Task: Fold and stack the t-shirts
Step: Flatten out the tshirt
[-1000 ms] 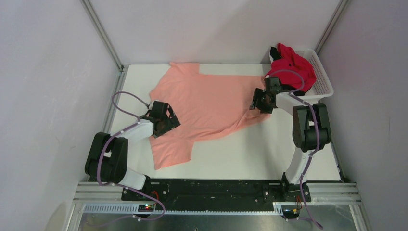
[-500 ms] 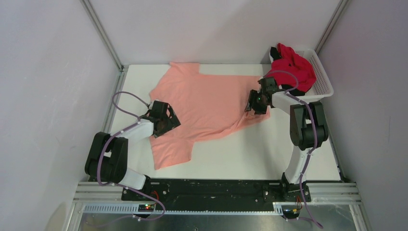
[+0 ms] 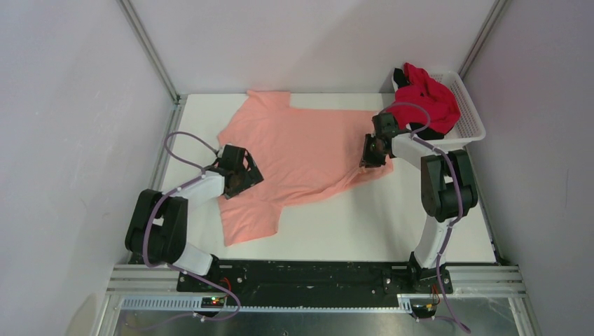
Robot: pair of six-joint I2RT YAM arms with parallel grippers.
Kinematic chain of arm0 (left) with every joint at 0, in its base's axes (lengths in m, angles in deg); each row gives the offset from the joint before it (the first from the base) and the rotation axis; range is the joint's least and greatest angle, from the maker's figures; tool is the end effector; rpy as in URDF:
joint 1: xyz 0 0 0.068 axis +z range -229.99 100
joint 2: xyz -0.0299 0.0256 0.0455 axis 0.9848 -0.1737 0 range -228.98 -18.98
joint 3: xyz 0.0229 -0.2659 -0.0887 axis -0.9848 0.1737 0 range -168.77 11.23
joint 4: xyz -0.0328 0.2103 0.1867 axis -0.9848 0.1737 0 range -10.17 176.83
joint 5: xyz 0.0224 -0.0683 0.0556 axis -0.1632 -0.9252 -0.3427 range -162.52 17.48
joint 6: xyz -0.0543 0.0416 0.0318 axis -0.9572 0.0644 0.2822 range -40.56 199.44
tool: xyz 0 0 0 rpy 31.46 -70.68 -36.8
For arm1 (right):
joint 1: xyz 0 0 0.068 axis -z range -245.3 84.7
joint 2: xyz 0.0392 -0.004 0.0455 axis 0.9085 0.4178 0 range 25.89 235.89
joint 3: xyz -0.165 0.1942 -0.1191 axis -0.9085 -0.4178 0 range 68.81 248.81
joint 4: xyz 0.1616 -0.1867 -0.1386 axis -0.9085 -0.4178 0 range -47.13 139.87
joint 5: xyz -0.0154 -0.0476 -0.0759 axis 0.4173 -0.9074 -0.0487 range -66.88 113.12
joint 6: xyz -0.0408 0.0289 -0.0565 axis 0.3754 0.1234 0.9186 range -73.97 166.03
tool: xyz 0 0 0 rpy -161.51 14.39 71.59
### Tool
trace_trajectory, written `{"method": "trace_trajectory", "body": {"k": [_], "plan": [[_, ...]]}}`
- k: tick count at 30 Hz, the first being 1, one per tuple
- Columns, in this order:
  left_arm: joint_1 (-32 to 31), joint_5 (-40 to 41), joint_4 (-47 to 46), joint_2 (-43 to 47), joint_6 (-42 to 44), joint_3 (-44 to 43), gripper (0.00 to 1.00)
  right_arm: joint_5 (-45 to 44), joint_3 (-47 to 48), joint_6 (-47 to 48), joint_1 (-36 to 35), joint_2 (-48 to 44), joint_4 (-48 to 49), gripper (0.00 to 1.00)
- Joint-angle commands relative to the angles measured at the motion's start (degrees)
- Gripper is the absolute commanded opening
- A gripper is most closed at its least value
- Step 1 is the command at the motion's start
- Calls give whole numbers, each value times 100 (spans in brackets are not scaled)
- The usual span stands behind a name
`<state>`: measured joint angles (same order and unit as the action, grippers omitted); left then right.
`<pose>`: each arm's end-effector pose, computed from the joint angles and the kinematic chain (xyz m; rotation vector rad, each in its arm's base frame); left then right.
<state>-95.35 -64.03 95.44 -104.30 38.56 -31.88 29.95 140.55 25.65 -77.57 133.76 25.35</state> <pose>0.3009 -0.0728 0.1338 -0.6221 2.4970 -0.1814 0.4115 0.0973 0.1439 0.1469 2.6578 0.3485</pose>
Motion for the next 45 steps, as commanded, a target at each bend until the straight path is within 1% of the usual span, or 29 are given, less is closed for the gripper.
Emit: {"method": "trace_trajectory", "body": {"k": [1, 2, 3, 5, 9, 11, 16, 19, 21, 23, 24, 26, 27, 28, 29, 30, 32, 34, 35, 36, 37, 38, 39, 40, 41, 42, 45], "plan": [[24, -103, -19, -35, 81, -177, 100, -317, 103, -246, -24, -144, -4, 16], [19, -91, -20, -30, 81, -174, 100, -342, 98, -291, -27, -157, -2, 12], [22, -84, -22, -21, 81, -167, 100, -393, 84, -317, -25, -198, -10, 5], [23, -55, -19, 1, 76, -144, 100, -491, 54, -369, -27, -292, -89, 0], [23, 57, -20, 56, 64, -87, 100, -672, -196, -408, -11, -663, -299, 0], [21, 129, -14, 101, 50, -51, 100, -911, -266, -424, -6, -837, -635, 0], [19, 267, -13, 266, 17, 79, 100, -1398, -648, -632, -97, -1335, -1974, 0], [21, 290, 4, 352, -9, 164, 100, -1759, -995, -1051, -239, -1745, -2562, 0], [23, 302, 22, 410, -15, 207, 100, -2025, -1269, -1314, -336, -2059, -3170, 5], [24, 366, 56, 477, -28, 242, 100, -2309, -1512, -1645, -407, -2302, -3631, 14], [24, 382, 73, 492, -32, 249, 100, -2564, -1654, -1763, -447, -2441, -3754, 32], [24, 441, 140, 527, -37, 247, 100, -2753, -1789, -2054, -553, -2616, -4027, 47], [22, 469, 254, 592, -42, 249, 100, -2804, -1772, -2175, -748, -2801, -4218, 57], [23, 478, 278, 620, -42, 261, 100, -2874, -1684, -2182, -793, -2950, -4236, 69], [23, 504, 311, 689, -42, 274, 100, -2939, -1630, -2172, -862, -3028, -4244, 75], [24, 518, 320, 730, -42, 278, 100, -3119, -1517, -2150, -881, -3188, -4210, 89], [17, 519, 344, 865, -38, 266, 100, -3286, -1430, -2066, -904, -3450, -3888, 98], [16, 484, 354, 998, -31, 266, 100, -2998, -1457, -1905, -874, -3741, -3243, 99], [22, 502, 361, 1081, -32, 267, 100, -2816, -1503, -1729, -840, -3893, -2686, 99], [18, 519, 358, 1110, -38, 253, 100, -2385, -1604, -1612, -809, -3935, -2367, 99], [18, 516, 357, 1126, -36, 234, 100, -2110, -1656, -1430, -736, -3922, -1821, 99], [16, 435, 360, 1108, -23, 152, 100, -1558, -1706, -1270, -699, -3861, -1566, 99], [18, 360, 356, 1085, -7, 78, 100, -1104, -1707, -1172, -639, -3684, -1069, 99], [16, 183, 351, 1008, 28, -104, 100, -959, -1703, -1063, -620, -3584, -851, 99], [22, 67, 344, 960, 54, -204, 100, -827, -1645, -1042, -597, -3329, -409, 99], [23, -113, 341, 838, 116, -419, 100, -790, -1619, -1030, -569, -3208, -315, 99], [23, -182, 340, 514, 199, -749, 100, -609, -1534, -1122, -414, -2586, 142, 99]]}}
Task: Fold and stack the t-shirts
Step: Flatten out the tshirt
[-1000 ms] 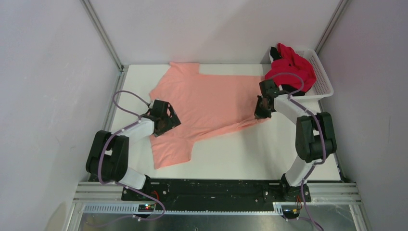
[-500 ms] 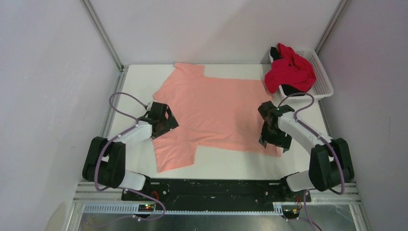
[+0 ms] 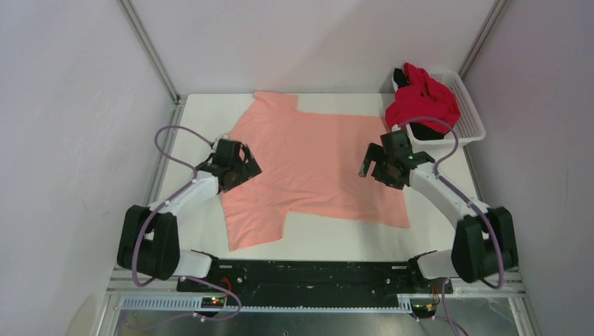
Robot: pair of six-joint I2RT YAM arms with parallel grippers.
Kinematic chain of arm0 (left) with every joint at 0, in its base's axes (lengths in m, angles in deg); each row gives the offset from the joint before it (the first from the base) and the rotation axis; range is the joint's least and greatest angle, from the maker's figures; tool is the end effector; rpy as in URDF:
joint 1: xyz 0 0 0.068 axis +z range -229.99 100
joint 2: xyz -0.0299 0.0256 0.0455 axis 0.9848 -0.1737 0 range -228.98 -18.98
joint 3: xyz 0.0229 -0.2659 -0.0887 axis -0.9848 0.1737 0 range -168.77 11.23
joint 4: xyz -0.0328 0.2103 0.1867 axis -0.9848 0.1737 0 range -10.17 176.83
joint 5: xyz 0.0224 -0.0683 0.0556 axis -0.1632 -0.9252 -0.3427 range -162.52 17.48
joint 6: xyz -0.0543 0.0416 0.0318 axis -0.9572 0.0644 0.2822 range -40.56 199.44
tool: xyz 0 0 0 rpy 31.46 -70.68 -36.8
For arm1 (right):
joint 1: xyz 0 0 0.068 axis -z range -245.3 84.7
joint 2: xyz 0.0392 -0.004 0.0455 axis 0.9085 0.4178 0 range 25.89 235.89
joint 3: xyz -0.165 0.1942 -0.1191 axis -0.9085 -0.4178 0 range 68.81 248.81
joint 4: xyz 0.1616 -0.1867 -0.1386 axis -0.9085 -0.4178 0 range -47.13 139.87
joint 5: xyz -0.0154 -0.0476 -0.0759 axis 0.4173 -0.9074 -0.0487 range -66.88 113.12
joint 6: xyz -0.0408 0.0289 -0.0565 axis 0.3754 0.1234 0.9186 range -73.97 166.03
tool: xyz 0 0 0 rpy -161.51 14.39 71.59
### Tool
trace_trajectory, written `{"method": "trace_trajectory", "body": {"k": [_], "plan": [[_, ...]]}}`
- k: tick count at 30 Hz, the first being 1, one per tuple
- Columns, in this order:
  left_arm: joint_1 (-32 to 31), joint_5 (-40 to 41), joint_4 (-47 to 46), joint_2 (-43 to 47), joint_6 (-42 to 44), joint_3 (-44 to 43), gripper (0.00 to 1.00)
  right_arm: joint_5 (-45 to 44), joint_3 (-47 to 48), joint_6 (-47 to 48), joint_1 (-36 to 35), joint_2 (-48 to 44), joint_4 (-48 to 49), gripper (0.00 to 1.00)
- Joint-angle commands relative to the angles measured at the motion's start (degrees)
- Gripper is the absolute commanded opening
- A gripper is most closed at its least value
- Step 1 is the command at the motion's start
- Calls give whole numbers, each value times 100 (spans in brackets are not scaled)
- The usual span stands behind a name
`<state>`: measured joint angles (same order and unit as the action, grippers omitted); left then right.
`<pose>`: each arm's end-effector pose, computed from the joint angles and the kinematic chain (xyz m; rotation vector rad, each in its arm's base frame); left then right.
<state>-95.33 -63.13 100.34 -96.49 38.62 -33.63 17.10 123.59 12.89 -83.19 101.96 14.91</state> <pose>0.2930 -0.0695 0.1763 -0.6162 2.4158 -0.2101 0.2896 0.0865 0.2226 0.3800 2.5299 0.2130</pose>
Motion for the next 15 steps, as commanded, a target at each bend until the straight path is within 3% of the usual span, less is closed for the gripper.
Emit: {"method": "trace_trajectory", "body": {"k": [1, 9, 15], "plan": [[21, -262, -150, -449, 204, -703, 99, 661, 172, 156, 212, 712, 1357, 99], [197, -381, -142, -1517, 178, -1002, 100, 815, 415, 96, 635, 2159, 1894, 99], [540, -130, -123, -1264, 72, -450, 100, 847, 537, 66, 684, 2518, 1867, 99]]}}
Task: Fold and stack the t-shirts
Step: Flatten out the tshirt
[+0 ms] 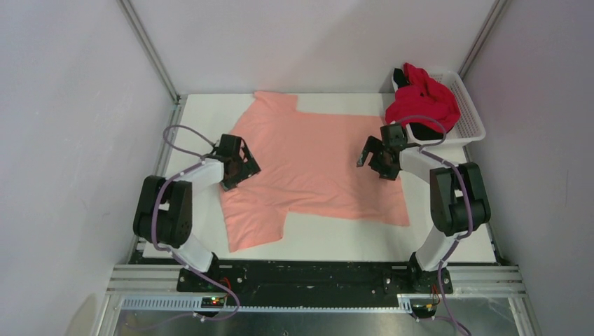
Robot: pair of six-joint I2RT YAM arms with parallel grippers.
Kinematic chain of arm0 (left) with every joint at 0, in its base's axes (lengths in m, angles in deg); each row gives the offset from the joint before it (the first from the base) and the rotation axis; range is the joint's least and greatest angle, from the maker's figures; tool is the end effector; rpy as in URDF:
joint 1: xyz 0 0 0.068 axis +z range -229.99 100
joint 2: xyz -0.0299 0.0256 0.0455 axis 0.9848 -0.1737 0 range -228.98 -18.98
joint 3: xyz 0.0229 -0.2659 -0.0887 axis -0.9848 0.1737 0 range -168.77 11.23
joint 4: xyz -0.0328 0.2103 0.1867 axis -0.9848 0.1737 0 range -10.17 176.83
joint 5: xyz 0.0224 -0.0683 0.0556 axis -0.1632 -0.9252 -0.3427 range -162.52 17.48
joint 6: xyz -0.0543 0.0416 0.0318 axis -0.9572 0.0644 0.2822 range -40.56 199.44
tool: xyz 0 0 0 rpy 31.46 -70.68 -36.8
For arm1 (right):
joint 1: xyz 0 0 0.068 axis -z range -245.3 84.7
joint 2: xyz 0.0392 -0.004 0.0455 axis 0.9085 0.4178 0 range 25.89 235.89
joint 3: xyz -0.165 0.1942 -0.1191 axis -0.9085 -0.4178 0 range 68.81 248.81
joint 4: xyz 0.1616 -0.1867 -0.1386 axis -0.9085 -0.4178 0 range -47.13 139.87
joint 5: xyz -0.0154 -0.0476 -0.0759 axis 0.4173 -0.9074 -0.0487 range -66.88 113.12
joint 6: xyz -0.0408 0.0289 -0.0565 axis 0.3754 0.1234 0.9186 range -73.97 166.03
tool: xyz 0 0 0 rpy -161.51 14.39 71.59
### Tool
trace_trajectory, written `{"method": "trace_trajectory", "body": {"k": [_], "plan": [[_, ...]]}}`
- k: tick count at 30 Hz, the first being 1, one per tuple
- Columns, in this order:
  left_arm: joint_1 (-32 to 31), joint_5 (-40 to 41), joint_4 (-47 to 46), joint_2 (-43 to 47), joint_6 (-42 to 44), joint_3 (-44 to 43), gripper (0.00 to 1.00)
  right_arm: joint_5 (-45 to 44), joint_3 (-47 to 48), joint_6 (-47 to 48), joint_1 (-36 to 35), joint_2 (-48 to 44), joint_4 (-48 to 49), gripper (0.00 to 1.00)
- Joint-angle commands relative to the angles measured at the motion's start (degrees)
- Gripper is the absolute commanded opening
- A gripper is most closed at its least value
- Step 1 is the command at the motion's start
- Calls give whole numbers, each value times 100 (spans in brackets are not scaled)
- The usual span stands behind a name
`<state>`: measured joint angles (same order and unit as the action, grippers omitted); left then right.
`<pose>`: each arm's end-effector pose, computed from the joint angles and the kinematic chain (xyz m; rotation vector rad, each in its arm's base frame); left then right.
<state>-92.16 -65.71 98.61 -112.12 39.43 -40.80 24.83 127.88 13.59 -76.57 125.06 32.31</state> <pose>0.3389 -0.0652 0.1362 -0.6695 2.5269 -0.1696 0.3730 0.0764 0.1397 0.4685 2.5680 0.3181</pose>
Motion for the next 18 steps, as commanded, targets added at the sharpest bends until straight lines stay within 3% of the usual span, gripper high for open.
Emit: {"method": "trace_trajectory", "body": {"k": [1, 7, 12, 15, 18], "plan": [[256, 172, 76, 431, -16, 425, 100, 61, 107, -7, 22, 225, 79, 99], [406, 570, 213, 861, -115, 858, 98, -154, 115, -41, 56, 132, -54, 99], [405, 498, 247, 1136, 100, 259, 98, -172, 268, 64, 104, -278, -64, 100], [235, 400, 280, 1662, 137, 87, 98, -259, 342, 142, 84, -982, -225, 100], [-152, 895, 520, 2607, -2, 431, 98, -718, 121, 139, -35, -1886, -607, 100]]}}
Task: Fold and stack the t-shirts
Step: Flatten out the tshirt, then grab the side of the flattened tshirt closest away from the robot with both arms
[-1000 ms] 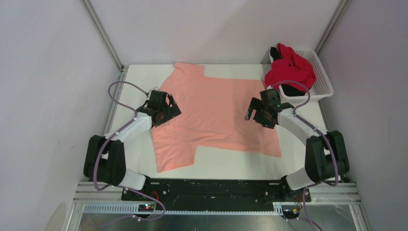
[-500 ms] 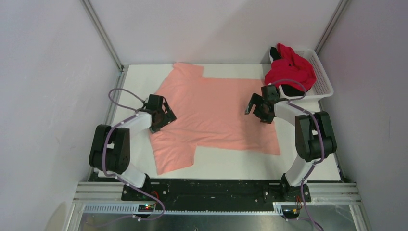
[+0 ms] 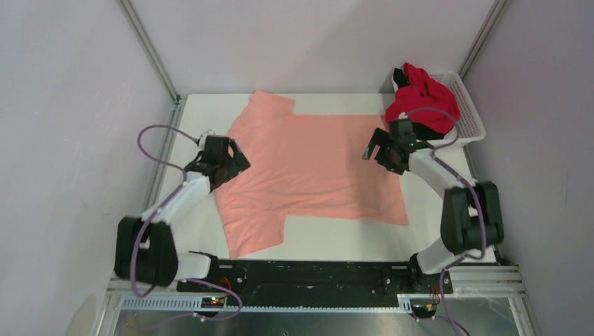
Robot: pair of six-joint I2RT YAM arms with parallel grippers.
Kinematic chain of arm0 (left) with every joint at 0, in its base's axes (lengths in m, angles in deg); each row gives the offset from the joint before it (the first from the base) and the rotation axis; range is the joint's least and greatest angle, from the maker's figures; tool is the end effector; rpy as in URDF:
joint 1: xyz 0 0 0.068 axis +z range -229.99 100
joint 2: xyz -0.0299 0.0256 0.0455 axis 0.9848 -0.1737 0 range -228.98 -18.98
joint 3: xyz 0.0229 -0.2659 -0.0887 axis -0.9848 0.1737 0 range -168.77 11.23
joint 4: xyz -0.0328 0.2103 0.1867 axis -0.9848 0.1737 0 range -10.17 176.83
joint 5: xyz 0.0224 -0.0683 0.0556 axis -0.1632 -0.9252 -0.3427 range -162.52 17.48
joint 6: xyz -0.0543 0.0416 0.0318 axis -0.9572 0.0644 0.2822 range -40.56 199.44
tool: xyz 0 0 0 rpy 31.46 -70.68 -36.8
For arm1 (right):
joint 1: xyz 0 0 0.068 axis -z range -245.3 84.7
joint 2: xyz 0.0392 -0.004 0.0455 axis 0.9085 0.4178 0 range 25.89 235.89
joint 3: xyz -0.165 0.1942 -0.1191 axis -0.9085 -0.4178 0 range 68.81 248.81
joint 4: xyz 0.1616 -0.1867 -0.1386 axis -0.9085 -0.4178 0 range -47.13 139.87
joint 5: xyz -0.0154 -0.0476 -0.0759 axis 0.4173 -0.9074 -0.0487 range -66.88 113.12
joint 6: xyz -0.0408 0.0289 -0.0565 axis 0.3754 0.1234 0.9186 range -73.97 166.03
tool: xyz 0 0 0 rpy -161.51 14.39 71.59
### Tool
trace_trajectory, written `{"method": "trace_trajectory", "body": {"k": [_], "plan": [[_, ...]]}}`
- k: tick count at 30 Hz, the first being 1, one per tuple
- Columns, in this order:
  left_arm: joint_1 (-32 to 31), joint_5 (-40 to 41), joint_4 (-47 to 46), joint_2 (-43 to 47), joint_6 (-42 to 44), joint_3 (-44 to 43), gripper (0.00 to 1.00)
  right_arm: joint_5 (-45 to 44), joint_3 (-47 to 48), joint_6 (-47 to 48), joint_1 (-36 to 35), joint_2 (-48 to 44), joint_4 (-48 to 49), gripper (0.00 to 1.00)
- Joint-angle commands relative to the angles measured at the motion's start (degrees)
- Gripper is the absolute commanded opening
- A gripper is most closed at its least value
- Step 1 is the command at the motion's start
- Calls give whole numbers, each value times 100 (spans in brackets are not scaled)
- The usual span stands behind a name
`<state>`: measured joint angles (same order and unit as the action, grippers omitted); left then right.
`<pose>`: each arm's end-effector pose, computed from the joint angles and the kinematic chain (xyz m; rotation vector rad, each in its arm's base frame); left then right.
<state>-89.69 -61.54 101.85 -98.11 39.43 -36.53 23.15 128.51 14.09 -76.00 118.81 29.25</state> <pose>0.3076 -0.0401 0.1835 -0.7251 2.3747 -0.1287 0.3657 0.0692 0.1781 0.4675 2.4938 0.3019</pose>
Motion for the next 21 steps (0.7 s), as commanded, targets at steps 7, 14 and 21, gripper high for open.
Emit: {"method": "trace_trajectory", "body": {"k": [7, 14, 21], "plan": [[-1992, 704, 2135, 3033, -1401, 1246, 98, -968, -1544, -375, -273, -3097, -956, 100], [-3169, 314, 3399, 3625, -2496, 1922, 95, -1269, -2336, -563, -266, -4316, -1493, 100], [-3602, -14, 3432, 3256, -2713, 2132, 66, -1404, -2407, -571, -169, -4441, -1634, 100]]}}
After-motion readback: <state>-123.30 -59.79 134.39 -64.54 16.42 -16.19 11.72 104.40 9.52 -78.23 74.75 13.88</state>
